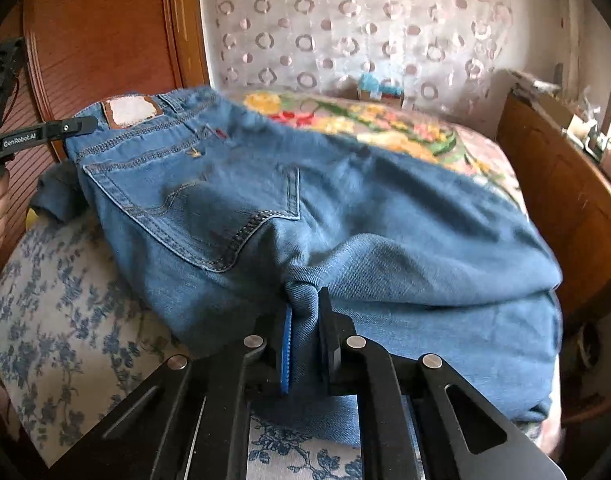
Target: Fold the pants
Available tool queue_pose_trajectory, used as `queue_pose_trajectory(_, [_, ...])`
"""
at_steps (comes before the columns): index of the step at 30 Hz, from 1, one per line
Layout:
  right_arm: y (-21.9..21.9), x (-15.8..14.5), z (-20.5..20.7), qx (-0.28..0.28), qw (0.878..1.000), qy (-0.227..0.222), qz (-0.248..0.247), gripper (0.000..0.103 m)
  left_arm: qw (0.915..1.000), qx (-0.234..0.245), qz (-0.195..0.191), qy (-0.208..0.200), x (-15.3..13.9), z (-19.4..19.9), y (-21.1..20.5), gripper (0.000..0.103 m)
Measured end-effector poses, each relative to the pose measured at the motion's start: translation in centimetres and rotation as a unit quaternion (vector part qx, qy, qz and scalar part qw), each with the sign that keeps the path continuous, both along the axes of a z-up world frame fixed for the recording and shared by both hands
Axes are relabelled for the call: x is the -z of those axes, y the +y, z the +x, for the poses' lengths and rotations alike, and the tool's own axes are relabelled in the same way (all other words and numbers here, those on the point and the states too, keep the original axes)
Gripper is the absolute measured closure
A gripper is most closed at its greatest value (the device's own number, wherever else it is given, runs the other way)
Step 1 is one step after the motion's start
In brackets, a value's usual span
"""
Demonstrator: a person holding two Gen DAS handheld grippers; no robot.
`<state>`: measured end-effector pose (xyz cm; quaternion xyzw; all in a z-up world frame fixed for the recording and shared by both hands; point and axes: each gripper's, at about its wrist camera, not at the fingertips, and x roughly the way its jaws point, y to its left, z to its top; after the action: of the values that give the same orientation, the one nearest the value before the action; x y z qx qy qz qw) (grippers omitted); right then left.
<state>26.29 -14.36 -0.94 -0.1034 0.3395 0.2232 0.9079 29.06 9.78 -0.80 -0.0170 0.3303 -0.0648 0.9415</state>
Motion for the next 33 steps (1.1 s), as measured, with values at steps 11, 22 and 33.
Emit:
queue_pose_trajectory(11, [-1.3,-3.3,-4.3,-0.015,0.999,-0.04,0.032,0.093,0.9983,-0.008,-0.024,-0.052,-4.6,-4.9,1.7,0.088])
queue_pose_trajectory(22, [-1.5,-3.9,-9.9,-0.079,0.994,-0.065,0.047,0.094,0.9947,-0.06,-0.04,-0.073,-5.3,-12.0,6.7,0.088])
queue_pose_trajectory(33, [-1.1,0.3,-11.9,-0.14,0.988,0.0,0.069,0.09,0.9948,-0.097,-0.03,0.007,1.3,-17.6,9.7,0.087])
